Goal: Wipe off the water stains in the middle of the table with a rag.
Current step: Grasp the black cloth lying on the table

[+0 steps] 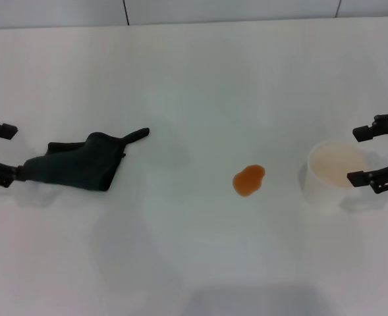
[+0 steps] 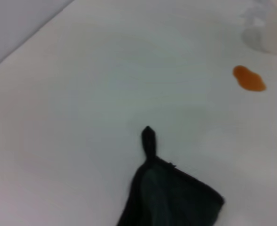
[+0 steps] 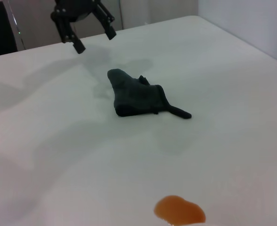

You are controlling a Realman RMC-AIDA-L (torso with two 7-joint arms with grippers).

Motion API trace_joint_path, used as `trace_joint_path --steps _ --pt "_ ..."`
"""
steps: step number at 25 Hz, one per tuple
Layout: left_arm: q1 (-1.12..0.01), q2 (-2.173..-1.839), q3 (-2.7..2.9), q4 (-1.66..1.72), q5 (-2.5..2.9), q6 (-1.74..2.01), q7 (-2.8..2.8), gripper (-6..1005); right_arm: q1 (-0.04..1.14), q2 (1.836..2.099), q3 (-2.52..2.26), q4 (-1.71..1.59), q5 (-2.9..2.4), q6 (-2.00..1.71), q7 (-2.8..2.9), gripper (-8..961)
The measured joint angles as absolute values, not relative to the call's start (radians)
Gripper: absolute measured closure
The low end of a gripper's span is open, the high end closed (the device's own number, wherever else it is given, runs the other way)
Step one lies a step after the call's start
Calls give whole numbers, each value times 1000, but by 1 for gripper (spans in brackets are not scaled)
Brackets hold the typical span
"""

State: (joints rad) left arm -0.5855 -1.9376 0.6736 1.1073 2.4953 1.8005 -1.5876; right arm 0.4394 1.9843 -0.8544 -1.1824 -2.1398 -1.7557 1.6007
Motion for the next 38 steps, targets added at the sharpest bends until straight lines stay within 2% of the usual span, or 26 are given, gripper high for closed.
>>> trace_joint_path --steps 1,5,9,23,35,38 --pt "-599 -1922 674 1057 2499 1762 -1582 126 440 1986 -854 -1183 -2140 -1755 1601 80" --pt "-624 -1898 675 957 2501 1698 -1578 127 441 1992 -856 -1183 -2140 -1751 1598 80" --pt "-639 -1890 681 890 2502 1636 -1574 152 441 1999 -856 -1182 -2140 -1750 1592 80" --pt "-706 -1971 776 734 2572 1415 -1573 180 444 2002 -867 -1178 -2136 -1746 1589 80" --pt "-706 -1975 780 730 2573 1389 -1586 201 444 2002 -866 -1173 -2138 -1720 1576 80" --pt "-706 -1978 785 730 2574 1382 -1585 256 446 2002 -867 -1171 -2139 -1715 1576 80"
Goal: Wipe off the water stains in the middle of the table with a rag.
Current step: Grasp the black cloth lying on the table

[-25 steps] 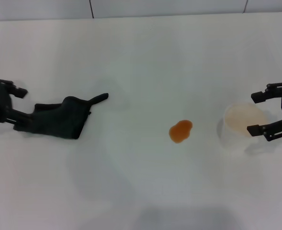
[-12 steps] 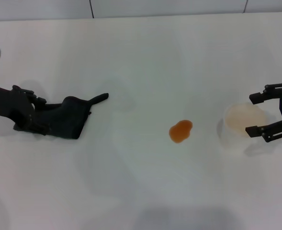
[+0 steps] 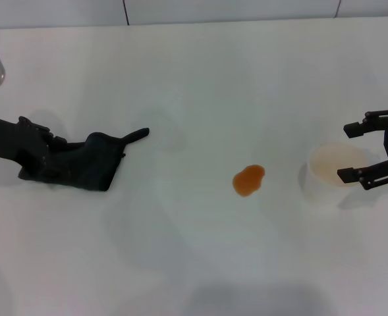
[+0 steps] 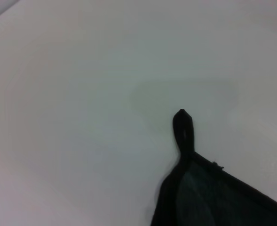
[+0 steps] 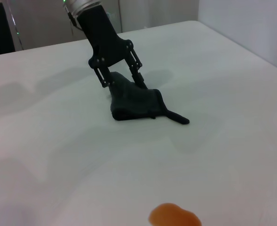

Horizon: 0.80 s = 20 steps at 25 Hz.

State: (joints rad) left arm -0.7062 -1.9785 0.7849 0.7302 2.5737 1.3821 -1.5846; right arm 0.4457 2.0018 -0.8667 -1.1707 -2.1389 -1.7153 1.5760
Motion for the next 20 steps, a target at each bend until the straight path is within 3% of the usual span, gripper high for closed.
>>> trace_joint_path --steps 8,13,20 --pt "-708 -1980 787 722 2576 1349 -1597 508 448 2002 -868 -1168 -2140 -1705 1576 80" --pt "-708 -1981 789 715 2576 1337 -1601 753 448 2002 -869 -1166 -2139 -1698 1575 80" --pt "-710 -1987 869 696 2577 1336 -1641 869 448 2002 -871 -1166 -2134 -1705 1575 80"
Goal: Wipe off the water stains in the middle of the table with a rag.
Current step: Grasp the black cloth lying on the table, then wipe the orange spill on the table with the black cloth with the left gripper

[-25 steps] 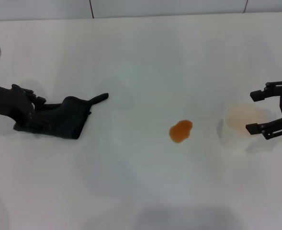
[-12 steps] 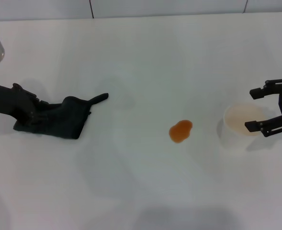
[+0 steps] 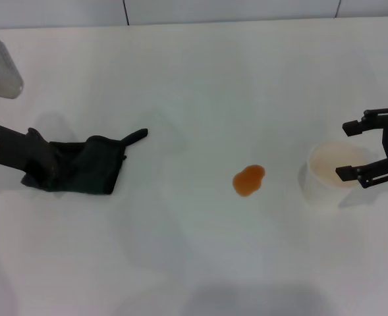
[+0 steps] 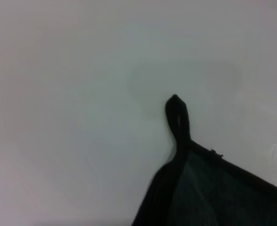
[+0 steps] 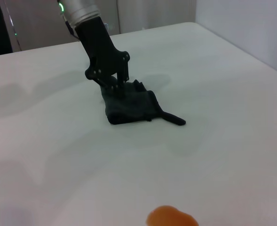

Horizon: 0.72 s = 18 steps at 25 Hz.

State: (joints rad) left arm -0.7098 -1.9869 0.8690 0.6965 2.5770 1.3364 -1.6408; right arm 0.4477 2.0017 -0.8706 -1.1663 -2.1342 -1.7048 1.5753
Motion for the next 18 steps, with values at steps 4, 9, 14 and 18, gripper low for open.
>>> trace_joint_path --steps 4,9,14,18 --pt "-722 -1997 877 702 2576 1352 -1648 935 443 2002 -873 -1168 -2131 -1708 1573 80" --pt "-767 -2009 875 708 2560 1399 -1665 948 441 2002 -873 -1168 -2131 -1716 1569 80" --pt "-843 -2062 903 712 2538 1430 -1775 948 437 2006 -873 -1168 -2129 -1719 1557 80" --pt "-887 -2085 992 702 2491 1418 -1847 948 437 2010 -875 -1167 -2126 -1718 1551 80"
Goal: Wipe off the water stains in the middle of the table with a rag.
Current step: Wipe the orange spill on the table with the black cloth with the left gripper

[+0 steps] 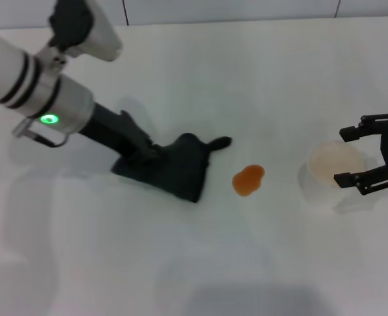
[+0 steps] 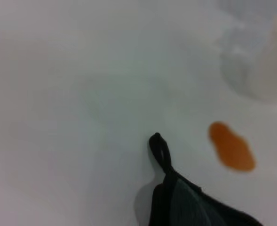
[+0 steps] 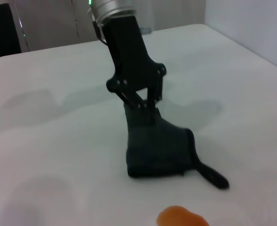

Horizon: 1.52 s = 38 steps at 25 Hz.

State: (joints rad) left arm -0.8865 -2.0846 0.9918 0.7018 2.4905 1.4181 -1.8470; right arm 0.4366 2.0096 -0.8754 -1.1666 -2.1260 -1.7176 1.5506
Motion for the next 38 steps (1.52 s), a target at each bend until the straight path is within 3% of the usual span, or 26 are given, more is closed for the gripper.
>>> trace_joint_path --steps 23,38 --pt "-945 -2090 1579 693 2228 1002 -2239 948 439 2011 -895 -1127 -2103 -1711 1513 80" --pt "-961 -2091 1753 733 2149 1004 -2292 949 440 2010 -892 -1128 -2101 -1716 1511 80"
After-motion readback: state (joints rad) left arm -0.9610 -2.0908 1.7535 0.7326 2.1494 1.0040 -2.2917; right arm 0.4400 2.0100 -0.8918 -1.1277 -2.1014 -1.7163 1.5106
